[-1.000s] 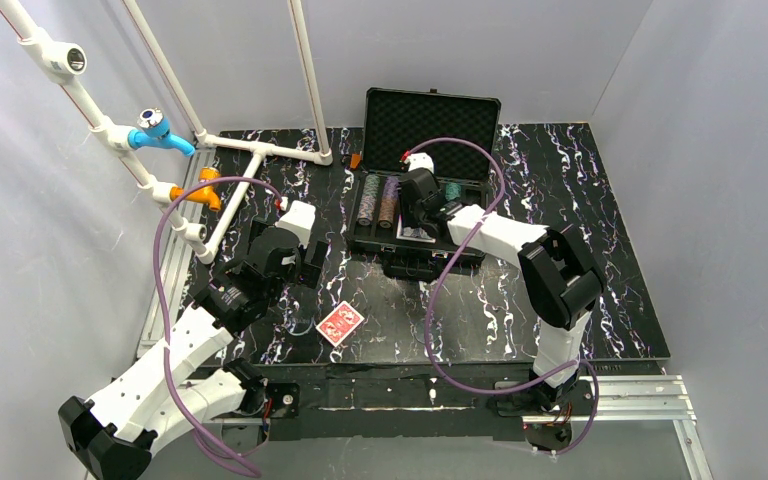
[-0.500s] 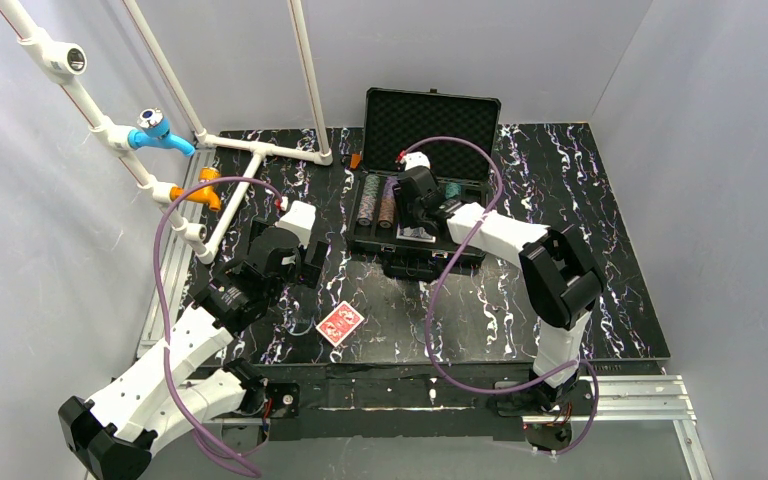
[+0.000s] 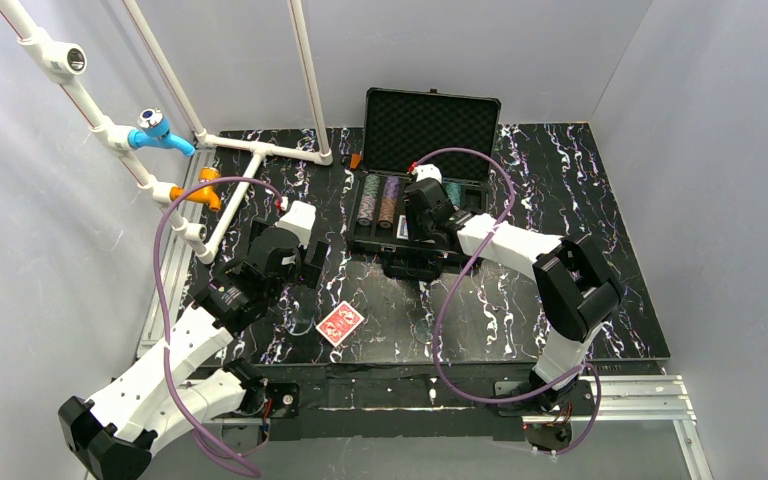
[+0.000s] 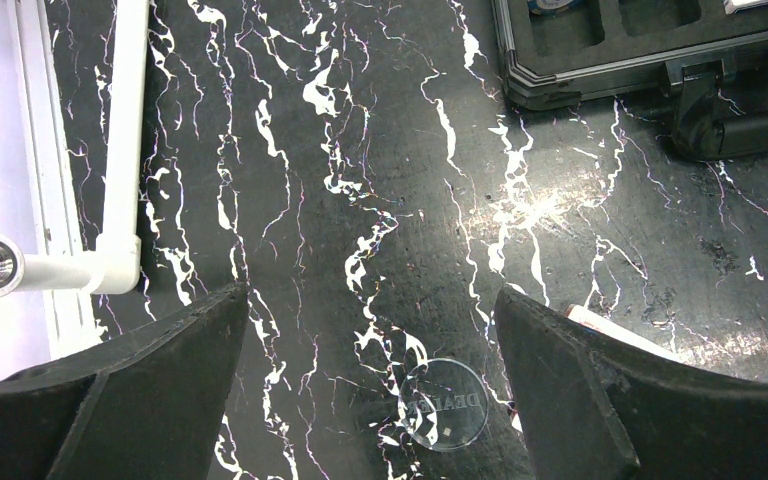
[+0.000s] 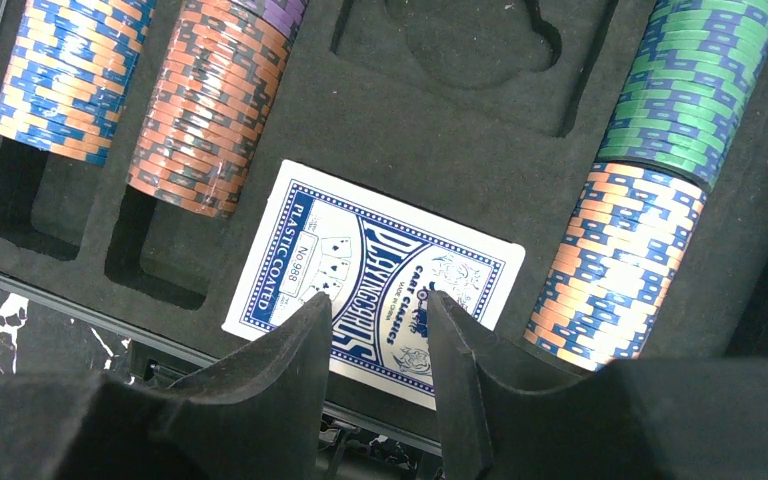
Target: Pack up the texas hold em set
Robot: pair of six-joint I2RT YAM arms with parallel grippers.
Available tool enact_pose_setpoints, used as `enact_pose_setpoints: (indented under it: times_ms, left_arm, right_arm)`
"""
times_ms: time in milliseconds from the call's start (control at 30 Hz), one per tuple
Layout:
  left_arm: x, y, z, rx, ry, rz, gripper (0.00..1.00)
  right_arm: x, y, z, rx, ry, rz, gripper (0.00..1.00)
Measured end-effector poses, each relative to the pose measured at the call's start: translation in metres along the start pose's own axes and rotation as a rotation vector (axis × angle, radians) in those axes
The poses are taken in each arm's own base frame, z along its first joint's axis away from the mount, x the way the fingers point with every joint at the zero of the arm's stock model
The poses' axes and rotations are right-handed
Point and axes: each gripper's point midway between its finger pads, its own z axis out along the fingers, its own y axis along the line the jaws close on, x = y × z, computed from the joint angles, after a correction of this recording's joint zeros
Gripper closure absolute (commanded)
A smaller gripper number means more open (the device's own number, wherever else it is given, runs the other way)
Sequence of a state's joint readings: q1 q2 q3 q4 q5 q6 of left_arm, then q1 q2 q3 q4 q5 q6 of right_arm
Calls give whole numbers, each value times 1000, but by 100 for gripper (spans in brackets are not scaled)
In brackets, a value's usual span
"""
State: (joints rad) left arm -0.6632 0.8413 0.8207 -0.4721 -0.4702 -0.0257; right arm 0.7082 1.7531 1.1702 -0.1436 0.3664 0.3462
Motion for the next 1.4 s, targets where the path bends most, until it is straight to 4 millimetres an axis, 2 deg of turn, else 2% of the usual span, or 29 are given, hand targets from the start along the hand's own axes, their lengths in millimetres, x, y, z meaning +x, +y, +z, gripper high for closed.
enact_pose_setpoints:
  times_ms: [233, 467, 600, 767, 933, 1133, 1400]
  left_arm:
    - [0, 0, 0, 0, 0, 0, 8]
    - [-1, 0, -1, -1, -3, -2, 8]
    - [-1, 2, -2, -5, -8, -4, 8]
    - [-1, 3, -2, -12, -9, -5, 8]
    - [-2, 3, -2, -13, -12, -6, 8]
    - [-2, 8, -3, -37, -14, -8, 7]
    - [-4, 16, -6, -79, -27, -18, 7]
  right_arm:
    - [0, 1, -1, -5, 6, -5, 46]
    - [4, 7, -8, -49, 58, -56, 34]
    - [5, 12, -19, -95, 80, -96, 28]
    - [-4, 24, -40, -160, 66, -128, 20]
    - [-12, 51, -65, -237, 38, -196, 2]
    - [1, 86, -88, -314, 44, -285, 2]
    - [32, 120, -111, -451, 88, -484, 2]
